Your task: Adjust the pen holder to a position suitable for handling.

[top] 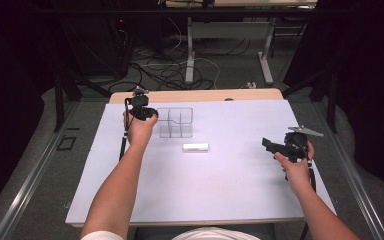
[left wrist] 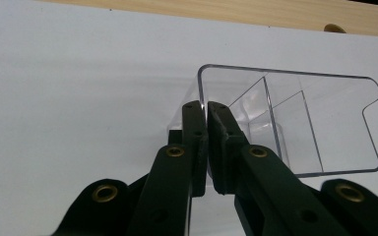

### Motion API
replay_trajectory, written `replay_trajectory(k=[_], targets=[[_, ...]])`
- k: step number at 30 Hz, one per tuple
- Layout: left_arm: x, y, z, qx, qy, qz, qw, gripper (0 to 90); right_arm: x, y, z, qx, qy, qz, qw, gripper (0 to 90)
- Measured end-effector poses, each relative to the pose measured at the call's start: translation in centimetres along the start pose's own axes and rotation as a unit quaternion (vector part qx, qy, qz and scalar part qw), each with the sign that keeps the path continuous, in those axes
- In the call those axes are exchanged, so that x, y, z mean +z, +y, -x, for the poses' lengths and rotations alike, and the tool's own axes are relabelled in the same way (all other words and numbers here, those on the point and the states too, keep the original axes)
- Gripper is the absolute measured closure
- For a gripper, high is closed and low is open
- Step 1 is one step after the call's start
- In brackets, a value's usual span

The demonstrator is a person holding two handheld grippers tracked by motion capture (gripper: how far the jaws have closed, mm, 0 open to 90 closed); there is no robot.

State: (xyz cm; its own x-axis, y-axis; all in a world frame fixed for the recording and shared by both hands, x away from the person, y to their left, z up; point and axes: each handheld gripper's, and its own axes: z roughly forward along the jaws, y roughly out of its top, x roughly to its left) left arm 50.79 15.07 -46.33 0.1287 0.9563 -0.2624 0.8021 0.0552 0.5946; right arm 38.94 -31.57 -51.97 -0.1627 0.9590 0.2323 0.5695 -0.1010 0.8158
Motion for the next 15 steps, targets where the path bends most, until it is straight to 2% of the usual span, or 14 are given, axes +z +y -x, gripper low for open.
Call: replay_trajectory(k=[8,11,15], targets=[[0.2,-0.4,1.5,-0.006,-0.003,-0.003,1.0000,87.3,0.0,0.0,-0.1,-0.002,0.002,0.000,1.0000,5.9],[0.3,-0.6,2.4,-0.008,-0.009,-0.004,0.9999,87.1,0.0,0.0,-0.2,0.002,0.002,-0.001,1.0000,5.9],[0.5,-0.8,3.2,-0.001,-0.015,-0.003,0.9999,86.8,0.0,0.0,-0.3,0.001,0.003,-0.003,1.0000,5.9]])
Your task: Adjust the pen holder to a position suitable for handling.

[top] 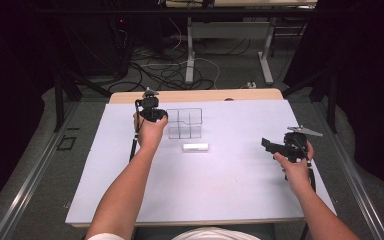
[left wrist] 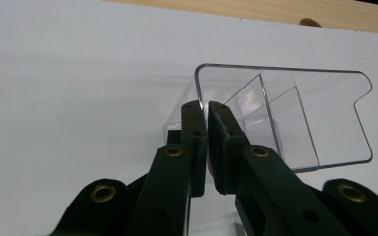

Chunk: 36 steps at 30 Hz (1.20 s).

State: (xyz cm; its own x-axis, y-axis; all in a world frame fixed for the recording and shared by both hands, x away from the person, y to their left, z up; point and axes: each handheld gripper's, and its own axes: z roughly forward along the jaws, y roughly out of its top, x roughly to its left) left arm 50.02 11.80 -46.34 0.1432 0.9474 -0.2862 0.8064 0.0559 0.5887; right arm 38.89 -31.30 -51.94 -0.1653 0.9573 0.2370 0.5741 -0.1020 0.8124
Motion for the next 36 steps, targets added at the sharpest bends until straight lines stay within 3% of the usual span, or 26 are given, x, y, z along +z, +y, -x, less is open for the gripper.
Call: replay_trajectory(k=[13,19,28,36], targets=[[0.9,-0.5,2.8,0.018,-0.024,0.003,0.9996,86.2,0.2,-0.1,-0.1,-0.007,0.003,-0.003,1.0000,6.0],[1.2,-0.5,3.1,0.030,-0.035,0.004,0.9989,86.1,0.2,-0.1,-0.1,-0.007,0.004,-0.003,1.0000,6.0],[1.5,-0.3,3.0,0.024,-0.046,0.008,0.9986,85.9,0.3,-0.2,-0.1,-0.006,0.005,-0.004,1.0000,6.0],[1.4,-0.3,3.1,0.033,-0.043,0.005,0.9985,85.4,0.3,-0.2,-0.1,-0.007,0.007,-0.004,0.9999,6.1]])
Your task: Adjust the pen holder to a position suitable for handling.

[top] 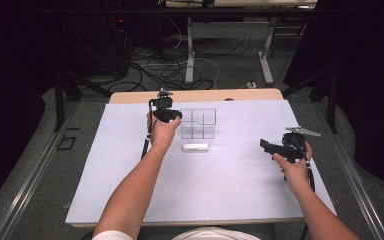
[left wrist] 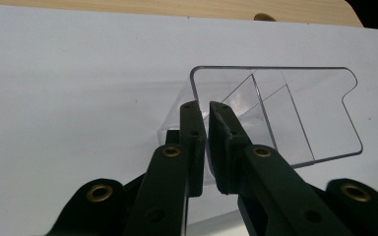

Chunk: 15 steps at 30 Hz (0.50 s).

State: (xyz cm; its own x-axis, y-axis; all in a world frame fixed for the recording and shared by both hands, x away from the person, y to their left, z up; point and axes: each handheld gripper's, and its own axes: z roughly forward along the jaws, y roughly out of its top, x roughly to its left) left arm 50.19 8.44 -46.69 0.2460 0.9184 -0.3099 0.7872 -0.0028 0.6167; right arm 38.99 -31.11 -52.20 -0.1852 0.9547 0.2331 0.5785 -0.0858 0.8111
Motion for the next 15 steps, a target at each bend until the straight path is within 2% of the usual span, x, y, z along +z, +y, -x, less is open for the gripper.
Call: replay_trajectory(k=[3,5,11,15], targets=[[-0.1,0.0,-0.1,0.000,-0.008,0.003,1.0000,84.5,0.0,0.0,0.0,-0.001,0.001,0.001,1.0000,6.1],[-0.5,0.1,-0.2,0.013,-0.011,0.007,0.9998,83.1,0.0,0.0,0.0,0.002,0.000,-0.001,1.0000,6.1],[-1.4,0.1,-0.6,0.029,-0.020,0.013,0.9993,77.4,0.2,0.0,0.0,-0.001,-0.001,-0.003,1.0000,6.1],[-2.2,-0.1,-0.8,0.033,-0.032,0.024,0.9987,74.6,0.2,0.0,-0.1,-0.002,0.000,-0.002,1.0000,6.2]])
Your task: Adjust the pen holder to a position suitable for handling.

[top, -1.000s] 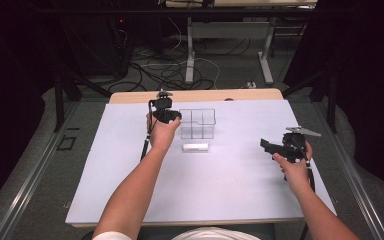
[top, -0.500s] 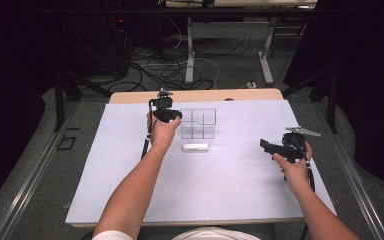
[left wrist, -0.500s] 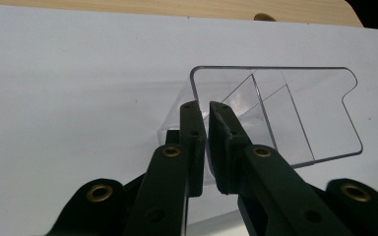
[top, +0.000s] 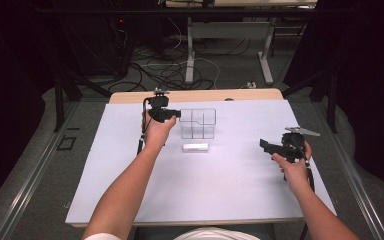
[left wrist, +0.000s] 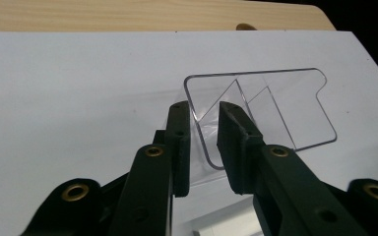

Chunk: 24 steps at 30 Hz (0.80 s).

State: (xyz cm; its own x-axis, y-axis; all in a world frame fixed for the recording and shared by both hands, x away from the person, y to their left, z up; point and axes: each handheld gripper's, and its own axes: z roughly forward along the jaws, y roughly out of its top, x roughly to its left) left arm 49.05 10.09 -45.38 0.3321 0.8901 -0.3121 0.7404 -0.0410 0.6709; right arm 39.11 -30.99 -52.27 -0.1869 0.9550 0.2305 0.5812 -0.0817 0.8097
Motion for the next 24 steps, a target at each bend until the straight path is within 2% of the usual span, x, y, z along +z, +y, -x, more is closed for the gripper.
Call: replay_trajectory(k=[2,3,8,11,18,20,22,24], targets=[[-0.5,-0.1,-0.1,0.005,-0.005,0.002,1.0000,70.5,0.0,0.0,-0.1,-0.001,0.002,0.002,1.0000,6.2],[-0.8,-0.3,-0.2,0.012,-0.010,0.015,0.9998,68.9,-0.1,0.1,-0.1,-0.002,0.002,0.003,1.0000,6.2],[-1.2,-0.6,-0.3,0.012,-0.020,0.022,0.9995,64.8,0.0,0.0,-0.2,-0.002,0.004,-0.002,1.0000,7.6],[-1.4,-0.8,-0.2,0.024,-0.018,0.024,0.9992,61.4,0.0,0.1,-0.2,-0.007,0.006,-0.001,1.0000,7.7],[-1.6,-1.1,0.0,0.039,-0.026,0.032,0.9984,43.4,0.0,0.1,-0.2,-0.015,0.012,0.007,0.9998,10.7],[-1.8,-1.2,0.1,0.050,-0.023,0.035,0.9978,37.8,-0.1,0.0,-0.1,-0.015,0.014,0.008,0.9998,11.8],[-1.9,-1.2,0.2,0.072,-0.015,0.029,0.9969,35.5,-0.1,0.0,-0.1,-0.015,0.015,0.008,0.9997,12.0],[-2.2,-1.2,0.2,0.098,-0.010,0.024,0.9949,30.9,-0.1,0.0,-0.1,-0.012,0.014,0.006,0.9998,13.3]])
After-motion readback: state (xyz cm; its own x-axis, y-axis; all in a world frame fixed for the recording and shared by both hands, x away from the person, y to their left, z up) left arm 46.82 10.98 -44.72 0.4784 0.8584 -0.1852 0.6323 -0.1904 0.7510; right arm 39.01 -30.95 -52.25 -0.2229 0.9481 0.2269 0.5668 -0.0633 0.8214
